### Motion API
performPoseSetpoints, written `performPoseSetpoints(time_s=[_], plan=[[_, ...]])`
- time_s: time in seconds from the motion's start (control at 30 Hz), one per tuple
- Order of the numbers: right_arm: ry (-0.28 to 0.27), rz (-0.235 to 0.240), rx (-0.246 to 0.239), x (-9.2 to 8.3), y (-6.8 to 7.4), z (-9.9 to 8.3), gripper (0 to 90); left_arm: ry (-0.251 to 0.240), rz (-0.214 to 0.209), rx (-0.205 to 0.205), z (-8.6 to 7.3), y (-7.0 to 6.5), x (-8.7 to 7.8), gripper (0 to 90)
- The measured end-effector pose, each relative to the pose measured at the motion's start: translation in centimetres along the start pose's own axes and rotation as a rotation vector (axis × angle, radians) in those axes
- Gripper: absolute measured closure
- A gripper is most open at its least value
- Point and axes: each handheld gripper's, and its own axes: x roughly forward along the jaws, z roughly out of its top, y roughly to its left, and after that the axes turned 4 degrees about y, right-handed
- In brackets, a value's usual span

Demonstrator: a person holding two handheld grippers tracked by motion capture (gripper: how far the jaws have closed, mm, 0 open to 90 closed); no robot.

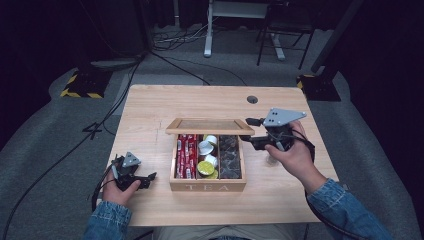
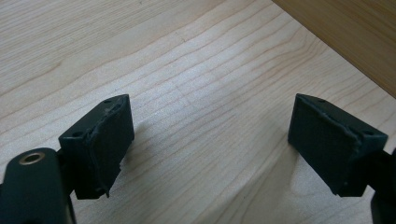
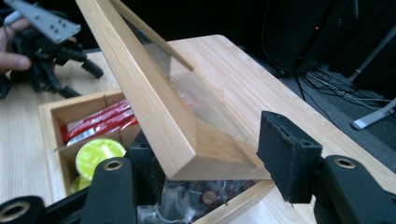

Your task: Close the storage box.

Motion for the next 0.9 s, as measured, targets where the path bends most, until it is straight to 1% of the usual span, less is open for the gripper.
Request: performPoseSetpoints(time_s=[0.13,0.2,0.23,0.47,0.63,0.7,0.77,0.9], plan=[[-0.003,0.007,-0.008,0.1,0.9,-1.0,44.8,-0.001,-0.001,-0.001,0.0,0.0,0.0,14.7],[-0.004,0.008,-0.007,0.1,1.1,-1.2,44.8,-0.002,-0.001,0.000,0.0,0.0,0.0,14.7],[-0.008,0.010,-0.004,0.1,1.5,-1.6,44.4,-0.003,-0.001,0.000,0.0,0.0,0.0,14.7],[-0.011,0.003,-0.024,0.2,2.7,-2.7,40.1,-0.002,0.000,-0.001,0.0,0.0,0.0,14.7],[-0.003,-0.006,-0.063,0.2,3.9,-3.3,39.0,-0.003,0.000,0.000,0.0,0.0,0.0,14.7],[0.000,-0.006,-0.069,0.3,4.1,-3.4,38.6,-0.002,0.000,0.001,0.0,0.0,0.0,14.7],[0.010,-0.018,-0.103,0.4,4.7,-3.9,38.4,-0.002,0.000,0.001,0.0,0.0,0.0,14.7],[0.010,-0.028,-0.119,0.6,5.2,-4.4,37.5,-0.002,0.000,-0.003,0.0,0.0,0.1,14.6]])
